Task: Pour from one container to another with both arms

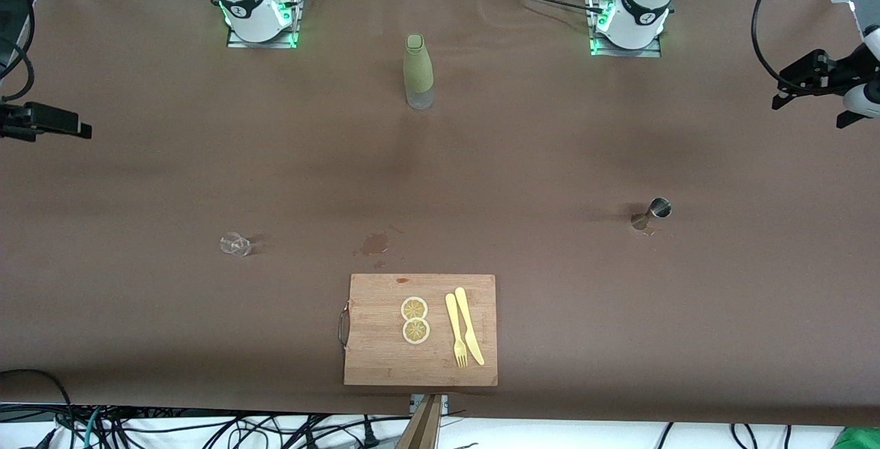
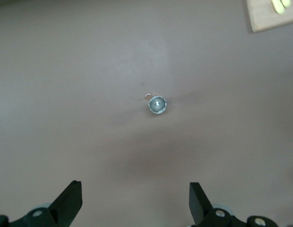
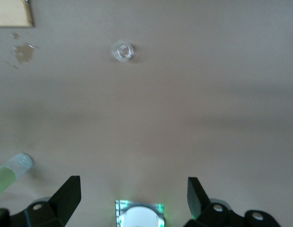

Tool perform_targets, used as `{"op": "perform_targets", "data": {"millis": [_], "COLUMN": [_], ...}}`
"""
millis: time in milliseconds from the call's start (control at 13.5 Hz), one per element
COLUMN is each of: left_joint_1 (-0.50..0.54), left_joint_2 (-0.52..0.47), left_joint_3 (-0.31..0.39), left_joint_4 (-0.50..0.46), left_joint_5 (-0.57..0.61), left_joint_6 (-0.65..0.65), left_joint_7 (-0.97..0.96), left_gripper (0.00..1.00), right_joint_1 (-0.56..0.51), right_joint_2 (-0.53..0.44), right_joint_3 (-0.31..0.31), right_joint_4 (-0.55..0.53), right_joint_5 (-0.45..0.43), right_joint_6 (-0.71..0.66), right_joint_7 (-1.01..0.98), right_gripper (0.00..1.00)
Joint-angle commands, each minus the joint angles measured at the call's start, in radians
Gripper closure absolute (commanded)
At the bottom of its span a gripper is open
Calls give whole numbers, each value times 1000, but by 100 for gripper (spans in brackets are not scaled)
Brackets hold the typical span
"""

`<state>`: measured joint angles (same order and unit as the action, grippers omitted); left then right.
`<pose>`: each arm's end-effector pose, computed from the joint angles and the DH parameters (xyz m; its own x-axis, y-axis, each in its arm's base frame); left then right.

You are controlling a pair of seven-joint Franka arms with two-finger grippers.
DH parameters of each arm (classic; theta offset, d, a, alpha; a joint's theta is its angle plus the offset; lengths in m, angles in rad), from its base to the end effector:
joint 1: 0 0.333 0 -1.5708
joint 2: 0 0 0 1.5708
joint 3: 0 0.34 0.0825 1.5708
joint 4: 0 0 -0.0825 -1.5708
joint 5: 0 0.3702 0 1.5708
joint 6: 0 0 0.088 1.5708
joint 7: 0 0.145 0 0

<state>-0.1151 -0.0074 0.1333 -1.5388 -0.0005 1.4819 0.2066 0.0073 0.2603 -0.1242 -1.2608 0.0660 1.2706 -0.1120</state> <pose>0.5273 0.0098 0.6214 0.9811 -0.1874 -0.0482 -0.1871 -0.9823 0.0116 0.5801 -0.0468 0.5798 0.9705 0.0142 -0.2405 -0.0006 -0.9981 -0.0613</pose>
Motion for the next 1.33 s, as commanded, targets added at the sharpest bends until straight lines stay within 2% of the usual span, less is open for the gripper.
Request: {"op": "perform_targets", "data": {"millis": [0, 148, 296, 519, 815, 1259], "left_joint_1": [-3, -3, -3, 5, 5, 6], "left_joint_2": [-17, -16, -13, -13, -13, -11], "left_joint_3": [-8, -8, -8, -3, -3, -3], "left_joint_4": [-23, -21, -18, -18, -18, -11], "left_joint_5": [24, 22, 8, -16, -15, -15], "left_joint_6": [-14, -12, -6, -6, -6, -8], "left_joint_7": [-82, -82, -87, -92, -93, -95], "left_gripper": [0, 0, 0, 0, 0, 0], "right_joint_1": [68, 101, 105, 99, 100, 94], "right_joint_2": [-59, -75, -88, -137, -173, -194], "right_joint_3": [11, 18, 18, 17, 18, 18], "right_joint_4": [-83, -115, -146, -147, -157, -160], "right_joint_5": [-40, -38, -37, -41, -75, -72], "right_joint_6": [7, 19, 105, 163, 154, 144], "right_joint_7": [124, 136, 117, 121, 121, 138], "right_gripper": [0, 0, 0, 0, 0, 0]}}
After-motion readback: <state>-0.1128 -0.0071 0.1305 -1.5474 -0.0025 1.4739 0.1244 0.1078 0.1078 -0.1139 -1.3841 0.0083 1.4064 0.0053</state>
